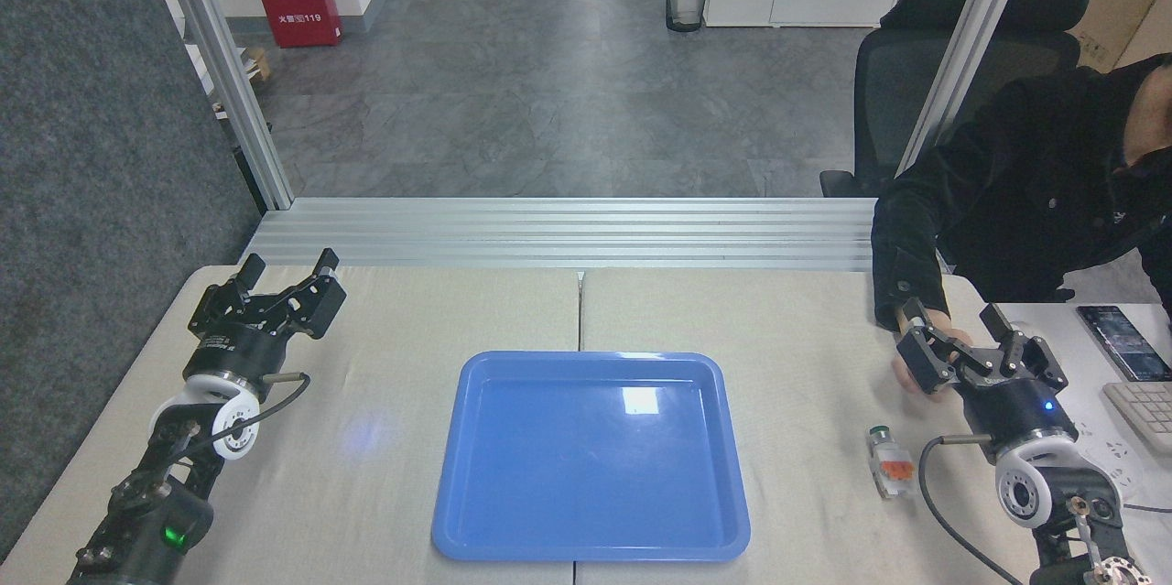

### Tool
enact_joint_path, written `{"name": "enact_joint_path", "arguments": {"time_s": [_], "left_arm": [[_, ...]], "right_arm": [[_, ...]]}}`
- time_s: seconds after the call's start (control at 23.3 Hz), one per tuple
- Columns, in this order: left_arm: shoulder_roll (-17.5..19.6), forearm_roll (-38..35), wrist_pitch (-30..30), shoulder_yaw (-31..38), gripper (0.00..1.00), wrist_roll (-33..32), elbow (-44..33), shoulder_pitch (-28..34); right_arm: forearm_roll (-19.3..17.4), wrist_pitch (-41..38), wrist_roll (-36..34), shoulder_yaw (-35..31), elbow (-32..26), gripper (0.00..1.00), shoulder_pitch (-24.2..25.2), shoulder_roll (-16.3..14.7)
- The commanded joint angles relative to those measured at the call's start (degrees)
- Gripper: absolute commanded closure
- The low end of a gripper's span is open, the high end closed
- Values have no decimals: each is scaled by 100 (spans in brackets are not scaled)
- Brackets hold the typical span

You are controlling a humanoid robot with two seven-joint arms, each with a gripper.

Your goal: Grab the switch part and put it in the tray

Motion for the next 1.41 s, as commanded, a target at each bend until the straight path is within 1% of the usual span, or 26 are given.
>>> {"name": "enact_joint_path", "arguments": {"time_s": [0.0, 1.37], "left_arm": [[0, 0, -5, 0, 0, -2, 0, 7], [0, 0, -5, 0, 0, -2, 0, -2]], "right_arm": [[1, 2, -11, 3, 0, 0, 13, 40], [1, 2, -20, 12, 0, 0, 30, 58]]}}
